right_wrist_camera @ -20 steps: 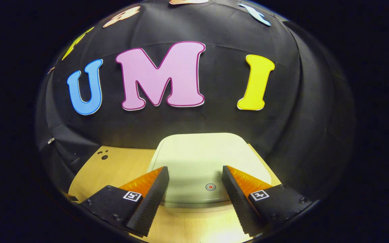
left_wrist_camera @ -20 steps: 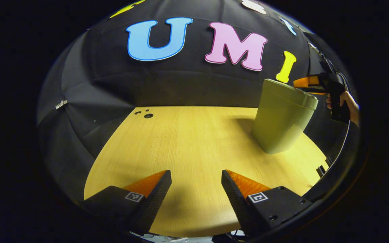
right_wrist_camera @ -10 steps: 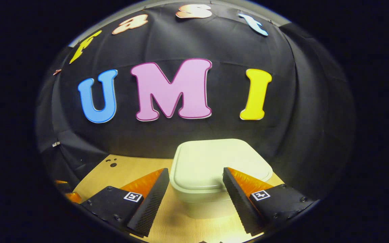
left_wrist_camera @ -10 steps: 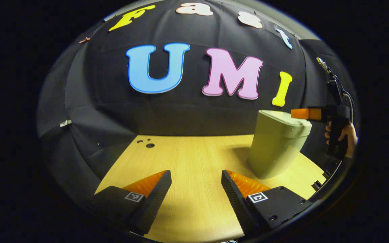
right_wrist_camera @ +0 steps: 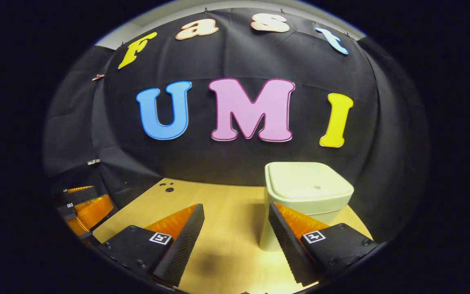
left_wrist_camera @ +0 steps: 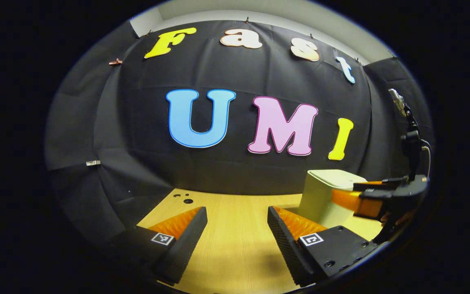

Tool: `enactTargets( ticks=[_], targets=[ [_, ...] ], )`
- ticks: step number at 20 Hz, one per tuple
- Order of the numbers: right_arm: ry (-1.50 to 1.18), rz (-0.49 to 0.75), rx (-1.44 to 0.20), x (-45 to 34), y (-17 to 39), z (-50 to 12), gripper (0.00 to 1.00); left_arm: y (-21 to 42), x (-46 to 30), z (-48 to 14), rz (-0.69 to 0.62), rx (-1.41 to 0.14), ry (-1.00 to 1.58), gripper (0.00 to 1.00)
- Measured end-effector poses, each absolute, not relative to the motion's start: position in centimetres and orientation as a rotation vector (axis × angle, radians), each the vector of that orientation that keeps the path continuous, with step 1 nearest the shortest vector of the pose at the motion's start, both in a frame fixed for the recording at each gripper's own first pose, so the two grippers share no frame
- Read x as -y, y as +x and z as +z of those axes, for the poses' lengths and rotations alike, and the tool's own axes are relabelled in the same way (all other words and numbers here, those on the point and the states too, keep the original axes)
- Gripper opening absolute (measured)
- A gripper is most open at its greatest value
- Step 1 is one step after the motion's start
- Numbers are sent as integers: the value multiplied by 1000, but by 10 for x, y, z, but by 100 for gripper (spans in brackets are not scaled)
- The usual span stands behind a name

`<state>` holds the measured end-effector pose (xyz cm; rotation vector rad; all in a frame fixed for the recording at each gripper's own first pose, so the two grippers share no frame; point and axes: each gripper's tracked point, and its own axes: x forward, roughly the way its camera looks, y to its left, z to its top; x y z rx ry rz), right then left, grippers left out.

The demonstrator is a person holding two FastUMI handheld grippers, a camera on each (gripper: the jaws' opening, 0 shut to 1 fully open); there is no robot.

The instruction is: Press the lid of the desktop garbage bin to open it, pick up the crumpled paper on the desktop and throw it into the bin, then pick up the pop can on the desktop and drop it into the bin, and finally close the garbage bin lid.

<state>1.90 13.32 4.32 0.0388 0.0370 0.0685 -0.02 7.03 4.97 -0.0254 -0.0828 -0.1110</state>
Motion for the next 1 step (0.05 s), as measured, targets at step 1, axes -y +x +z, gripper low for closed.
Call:
enactTargets(
  ticks=[1],
  targets=[
    [31,87,-60,-140,15,32,99,-4,-68,45,-112,76,-27,96]
  ],
)
